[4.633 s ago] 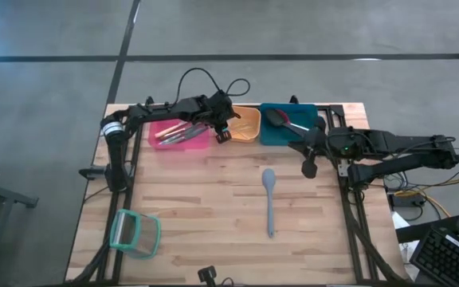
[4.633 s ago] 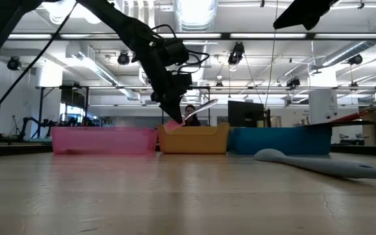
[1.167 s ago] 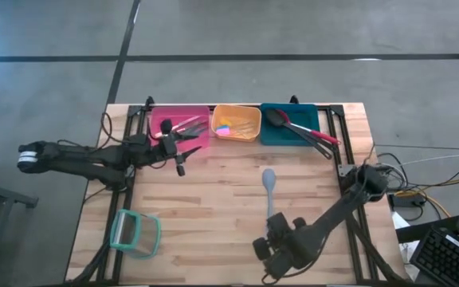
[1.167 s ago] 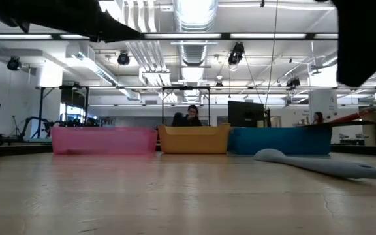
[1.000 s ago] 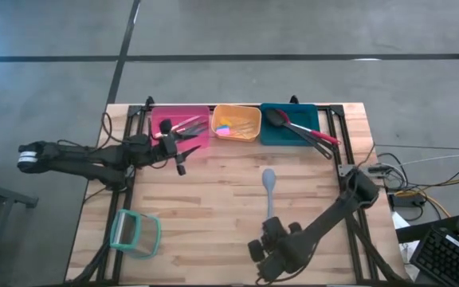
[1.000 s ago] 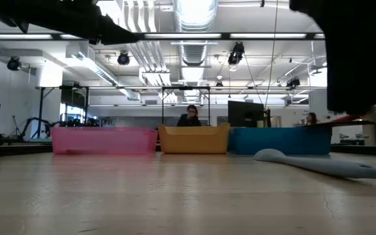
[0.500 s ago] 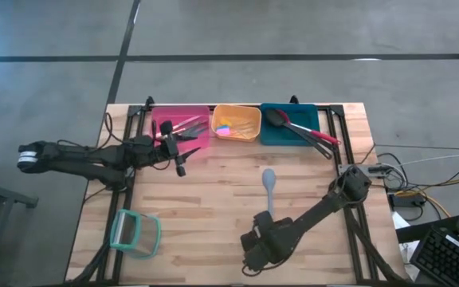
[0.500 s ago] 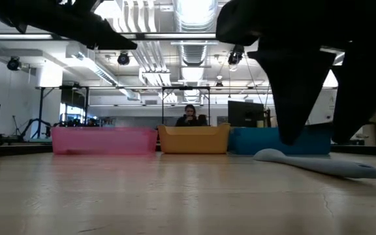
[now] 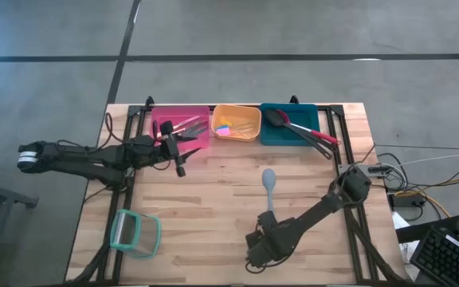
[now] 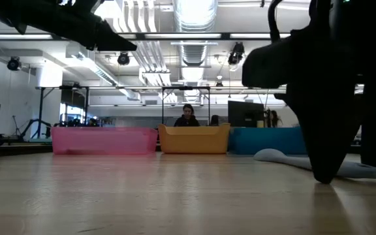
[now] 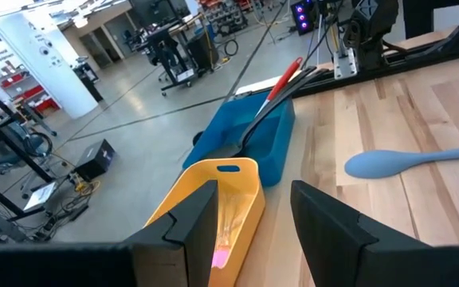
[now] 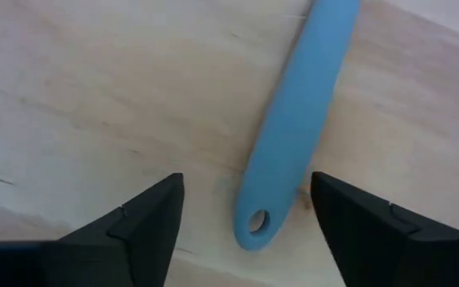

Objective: Pick & Place Kitchen Items
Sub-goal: Put the blue spoon into the blue bin

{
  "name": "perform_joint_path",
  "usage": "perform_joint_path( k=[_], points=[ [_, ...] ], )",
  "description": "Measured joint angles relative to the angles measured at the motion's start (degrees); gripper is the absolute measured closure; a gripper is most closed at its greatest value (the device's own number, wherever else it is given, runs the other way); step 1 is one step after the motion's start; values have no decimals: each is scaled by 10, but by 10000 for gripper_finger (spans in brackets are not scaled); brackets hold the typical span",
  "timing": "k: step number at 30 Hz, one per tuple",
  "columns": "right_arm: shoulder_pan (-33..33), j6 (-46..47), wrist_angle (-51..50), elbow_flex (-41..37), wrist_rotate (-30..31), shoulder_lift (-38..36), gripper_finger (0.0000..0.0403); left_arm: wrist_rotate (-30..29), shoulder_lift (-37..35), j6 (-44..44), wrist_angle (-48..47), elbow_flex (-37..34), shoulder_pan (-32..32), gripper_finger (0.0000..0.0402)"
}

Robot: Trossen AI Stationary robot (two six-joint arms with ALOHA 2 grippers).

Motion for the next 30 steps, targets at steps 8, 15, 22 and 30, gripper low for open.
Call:
perform_joint_path(
  k=[8, 15, 22, 30],
  points=[
    [-2, -10, 48, -40, -1, -4, 186, 0, 0, 0, -2, 0, 0, 238],
    [-9, -14, 60, -62, -3, -4, 246, 0, 0, 5, -11, 0, 0, 239],
    [-9, -24, 61, -70, -2, -5, 334, 0, 0, 6, -11, 0, 0, 238],
    [10, -36, 44, -47, 26, -9, 334, -1, 0, 19, -15, 0, 0, 238]
  ],
)
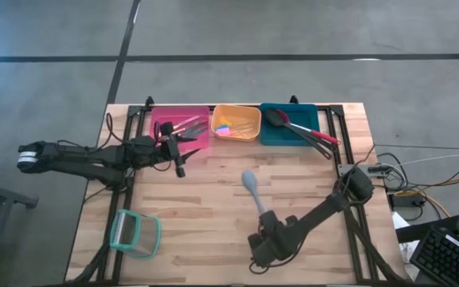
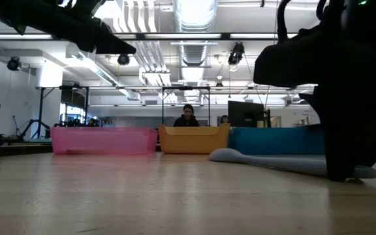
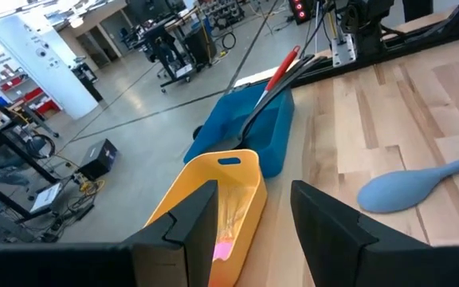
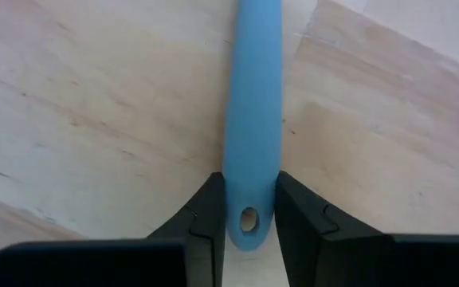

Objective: Pick & Place Kitchen Items
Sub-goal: Put the blue spoon into the blue bin

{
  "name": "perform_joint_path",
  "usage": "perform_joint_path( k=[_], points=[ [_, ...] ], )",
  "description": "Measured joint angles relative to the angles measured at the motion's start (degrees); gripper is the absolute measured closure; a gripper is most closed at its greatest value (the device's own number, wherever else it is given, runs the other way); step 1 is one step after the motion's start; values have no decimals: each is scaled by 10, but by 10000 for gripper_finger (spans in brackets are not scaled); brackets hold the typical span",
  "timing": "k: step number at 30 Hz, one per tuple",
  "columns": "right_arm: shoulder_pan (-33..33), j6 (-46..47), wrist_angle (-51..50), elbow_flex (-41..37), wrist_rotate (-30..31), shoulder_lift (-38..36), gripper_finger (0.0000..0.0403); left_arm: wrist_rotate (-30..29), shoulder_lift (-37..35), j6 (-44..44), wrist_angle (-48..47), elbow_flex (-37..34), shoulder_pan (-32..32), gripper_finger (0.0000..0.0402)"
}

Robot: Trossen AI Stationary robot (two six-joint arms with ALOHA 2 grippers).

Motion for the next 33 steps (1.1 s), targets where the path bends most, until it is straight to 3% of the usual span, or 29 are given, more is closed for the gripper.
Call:
perform_joint_path(
  k=[8, 22, 33],
  points=[
    [30, 37, -109, 53, 38, -10, 334, -27, -1, -1, -21, 0, 0, 239],
    [44, 43, -179, 56, 58, -17, 334, -21, 0, -13, -51, 0, 0, 239],
    [44, 38, -319, 57, 59, -101, 334, -21, 0, -14, -51, 0, 0, 239]
  ],
)
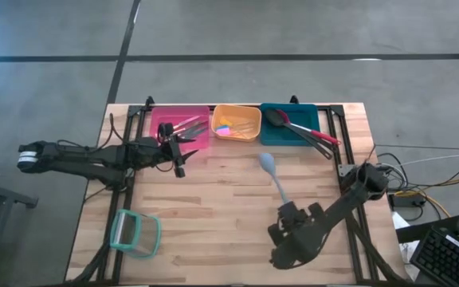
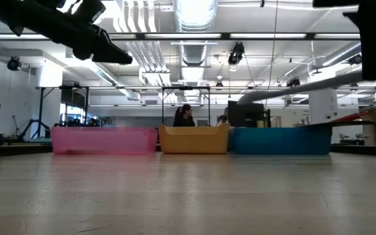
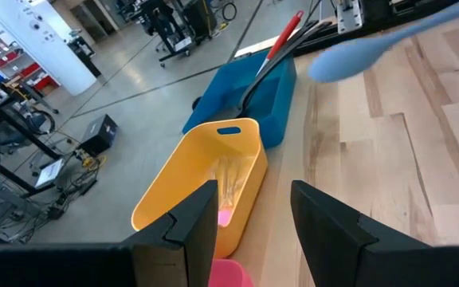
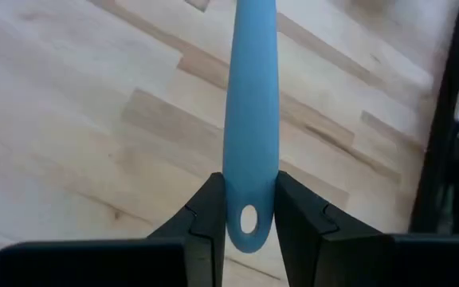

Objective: Pick & Place Kitchen Items
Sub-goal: Put the blue spoon into the blue bin

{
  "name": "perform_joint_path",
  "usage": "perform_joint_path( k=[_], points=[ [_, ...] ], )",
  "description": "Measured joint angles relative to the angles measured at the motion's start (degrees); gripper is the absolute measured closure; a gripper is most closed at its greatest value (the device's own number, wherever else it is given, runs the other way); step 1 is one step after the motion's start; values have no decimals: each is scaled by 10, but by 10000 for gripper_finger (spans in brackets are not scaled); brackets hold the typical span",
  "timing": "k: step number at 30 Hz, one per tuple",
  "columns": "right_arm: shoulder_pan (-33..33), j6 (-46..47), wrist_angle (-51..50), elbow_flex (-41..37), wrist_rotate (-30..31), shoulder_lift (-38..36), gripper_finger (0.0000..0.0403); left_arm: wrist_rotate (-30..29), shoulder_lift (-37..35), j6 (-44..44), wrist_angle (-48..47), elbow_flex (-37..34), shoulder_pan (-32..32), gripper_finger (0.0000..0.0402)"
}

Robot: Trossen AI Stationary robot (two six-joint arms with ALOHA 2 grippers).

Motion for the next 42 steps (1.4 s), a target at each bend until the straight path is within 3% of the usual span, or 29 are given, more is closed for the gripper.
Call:
perform_joint_path(
  k=[4, 15, 25, 42],
  points=[
    [-7, -68, 0, -11, 4, -44, 334, 0, 0, 0, 0, 0, 0, 239],
    [-59, -121, 0, -117, 28, -160, 334, 0, 0, -19, -4, 0, 0, 239],
    [-144, -262, 0, -231, 29, -270, 334, 0, 0, -16, -3, 0, 0, 239],
    [-271, -500, 1, -324, 30, -445, 334, 0, 0, -15, -2, 0, 0, 238]
  ],
)
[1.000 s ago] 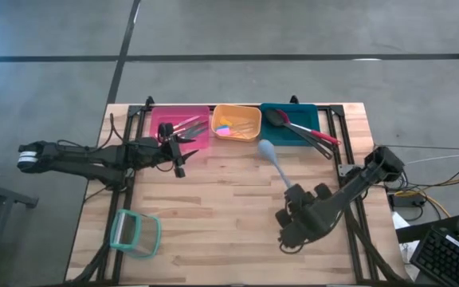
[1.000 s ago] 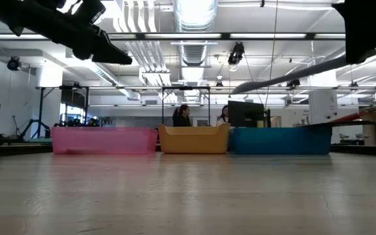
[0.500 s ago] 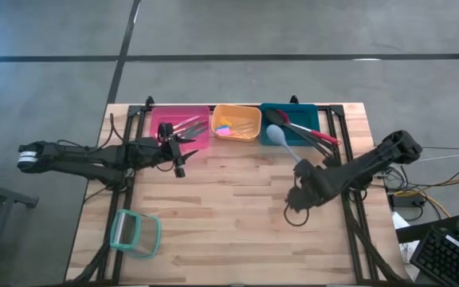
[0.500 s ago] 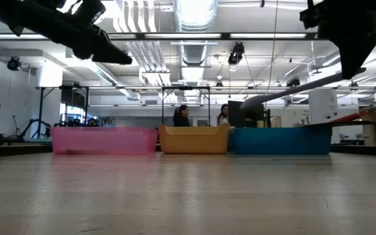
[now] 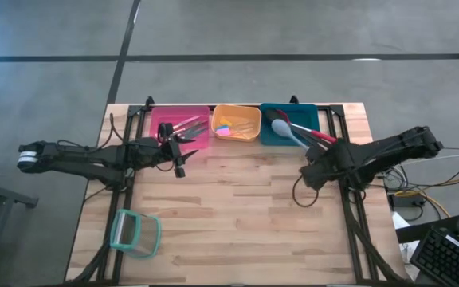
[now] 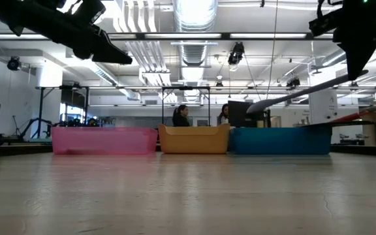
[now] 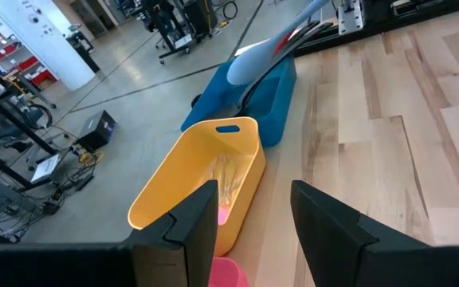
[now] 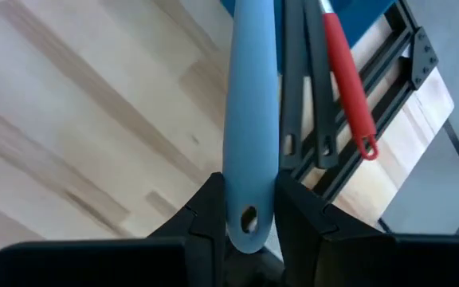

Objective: Pick & Place Kitchen Items
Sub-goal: Put the blue spoon into the blue bin

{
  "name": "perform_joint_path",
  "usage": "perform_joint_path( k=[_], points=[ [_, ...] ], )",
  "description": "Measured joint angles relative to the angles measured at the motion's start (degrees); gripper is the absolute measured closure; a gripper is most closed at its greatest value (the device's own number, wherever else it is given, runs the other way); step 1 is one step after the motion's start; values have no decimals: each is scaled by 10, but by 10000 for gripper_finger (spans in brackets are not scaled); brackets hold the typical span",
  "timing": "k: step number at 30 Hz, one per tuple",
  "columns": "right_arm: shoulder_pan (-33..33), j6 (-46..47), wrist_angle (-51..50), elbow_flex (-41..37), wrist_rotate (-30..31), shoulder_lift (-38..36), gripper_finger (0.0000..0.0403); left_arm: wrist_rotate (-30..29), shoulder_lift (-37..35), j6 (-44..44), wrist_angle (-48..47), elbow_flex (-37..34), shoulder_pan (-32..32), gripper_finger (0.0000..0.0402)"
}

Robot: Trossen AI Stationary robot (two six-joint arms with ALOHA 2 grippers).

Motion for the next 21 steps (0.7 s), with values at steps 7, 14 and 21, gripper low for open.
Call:
perform_joint_path(
  k=[7, 14, 21],
  points=[
    [-71, -107, 0, -30, 7, -37, 334, 0, 0, 0, 0, 0, 0, 238],
    [-169, -232, 22, -51, 9, -36, 334, 0, 0, 0, 0, 0, 0, 238],
    [-248, -341, 98, -60, 10, -37, 334, 0, 0, 0, 0, 0, 0, 238]
  ],
)
